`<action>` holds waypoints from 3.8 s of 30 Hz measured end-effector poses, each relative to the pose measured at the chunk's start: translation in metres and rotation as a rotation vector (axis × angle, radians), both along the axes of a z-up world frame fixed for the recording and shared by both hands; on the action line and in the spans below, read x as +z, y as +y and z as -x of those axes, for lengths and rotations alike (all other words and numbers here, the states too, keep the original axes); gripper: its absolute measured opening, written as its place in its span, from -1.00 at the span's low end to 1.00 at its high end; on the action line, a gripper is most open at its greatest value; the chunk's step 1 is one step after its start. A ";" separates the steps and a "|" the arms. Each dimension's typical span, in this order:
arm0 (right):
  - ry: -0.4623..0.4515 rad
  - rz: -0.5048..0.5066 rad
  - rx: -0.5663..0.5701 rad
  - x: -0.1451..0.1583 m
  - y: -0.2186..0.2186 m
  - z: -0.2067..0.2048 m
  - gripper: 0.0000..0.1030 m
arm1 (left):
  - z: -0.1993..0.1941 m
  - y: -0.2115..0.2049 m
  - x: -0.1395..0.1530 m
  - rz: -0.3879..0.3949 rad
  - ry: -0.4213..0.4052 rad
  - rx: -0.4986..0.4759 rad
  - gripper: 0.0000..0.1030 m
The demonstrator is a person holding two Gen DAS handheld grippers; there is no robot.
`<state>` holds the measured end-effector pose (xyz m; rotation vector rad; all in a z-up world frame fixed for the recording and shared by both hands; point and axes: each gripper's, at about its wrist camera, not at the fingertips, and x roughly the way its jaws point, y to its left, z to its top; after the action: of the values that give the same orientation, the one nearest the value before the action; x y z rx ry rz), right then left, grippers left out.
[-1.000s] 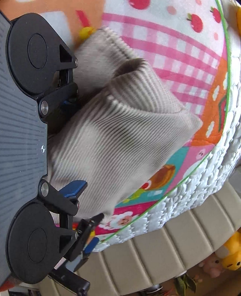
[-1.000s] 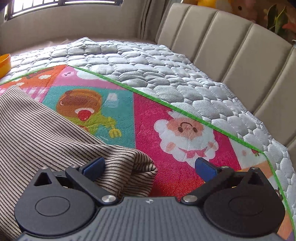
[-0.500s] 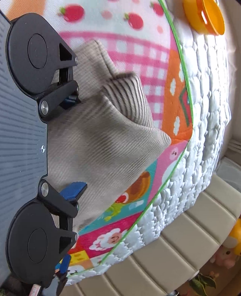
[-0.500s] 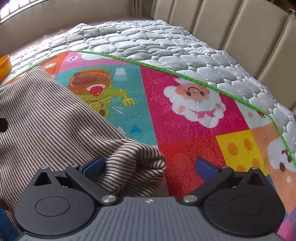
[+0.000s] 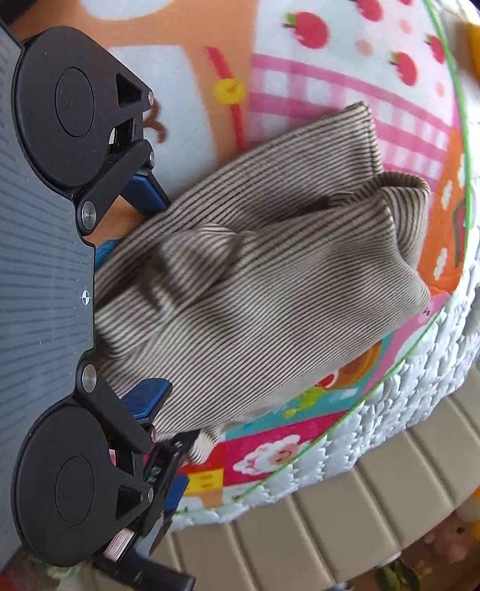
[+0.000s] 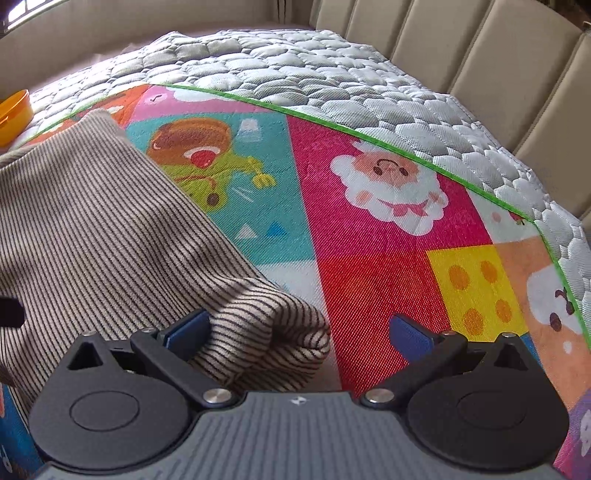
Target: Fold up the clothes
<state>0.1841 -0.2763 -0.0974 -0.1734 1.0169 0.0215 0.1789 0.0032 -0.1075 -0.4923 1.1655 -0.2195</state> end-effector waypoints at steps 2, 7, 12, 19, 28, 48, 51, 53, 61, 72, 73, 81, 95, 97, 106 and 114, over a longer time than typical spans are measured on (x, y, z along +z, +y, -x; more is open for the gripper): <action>0.010 0.027 0.022 0.002 0.008 0.007 1.00 | -0.009 -0.003 -0.003 -0.032 -0.022 -0.006 0.54; 0.026 0.086 0.046 0.005 0.029 0.024 1.00 | -0.041 -0.017 -0.002 -0.098 -0.085 -0.063 0.51; 0.019 0.057 -0.028 0.004 0.038 0.038 1.00 | -0.065 -0.033 0.000 -0.170 -0.136 -0.152 0.65; 0.180 -0.346 -0.226 -0.012 -0.021 0.013 1.00 | -0.041 -0.016 0.016 -0.208 -0.090 -0.154 0.71; 0.108 -0.086 -0.240 0.012 -0.031 0.019 1.00 | 0.017 0.012 0.015 0.082 -0.007 -0.079 0.79; -0.155 -0.197 0.043 0.049 0.045 0.087 1.00 | 0.025 0.023 0.032 -0.234 -0.156 -0.091 0.86; -0.019 -0.143 0.103 0.023 0.064 0.081 1.00 | 0.025 0.020 0.030 -0.236 -0.147 -0.105 0.86; 0.005 -0.127 0.109 0.014 0.069 0.078 1.00 | 0.025 0.019 0.026 -0.227 -0.125 -0.117 0.86; 0.138 -0.325 -0.027 -0.002 0.045 0.066 1.00 | 0.027 0.014 0.014 -0.234 -0.069 -0.146 0.91; 0.171 -0.391 -0.093 -0.006 0.039 0.067 1.00 | 0.020 0.106 0.039 0.201 -0.100 0.171 0.91; 0.173 -0.392 -0.092 -0.006 0.039 0.067 1.00 | 0.020 0.109 0.034 0.240 -0.084 0.173 0.91; 0.163 -0.385 -0.077 -0.005 0.042 0.067 1.00 | 0.015 0.042 0.018 0.076 -0.050 -0.120 0.64; -0.290 0.020 0.740 0.058 0.143 0.143 1.00 | 0.032 0.050 0.066 -0.396 -0.334 -0.168 0.84; -0.231 0.084 0.799 0.038 0.156 0.145 1.00 | 0.036 0.049 0.071 -0.447 -0.394 -0.173 0.89; -0.107 -0.090 0.555 0.016 0.135 0.093 0.63 | 0.030 0.054 0.063 -0.378 -0.361 -0.185 0.92; 0.037 -0.506 0.112 0.005 0.051 0.045 0.64 | 0.052 0.043 0.077 -0.243 -0.459 -0.364 1.00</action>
<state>0.1395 -0.2253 -0.0928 0.2329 1.0073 0.3814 0.1272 0.0460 -0.0308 -0.0045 0.8072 -0.4715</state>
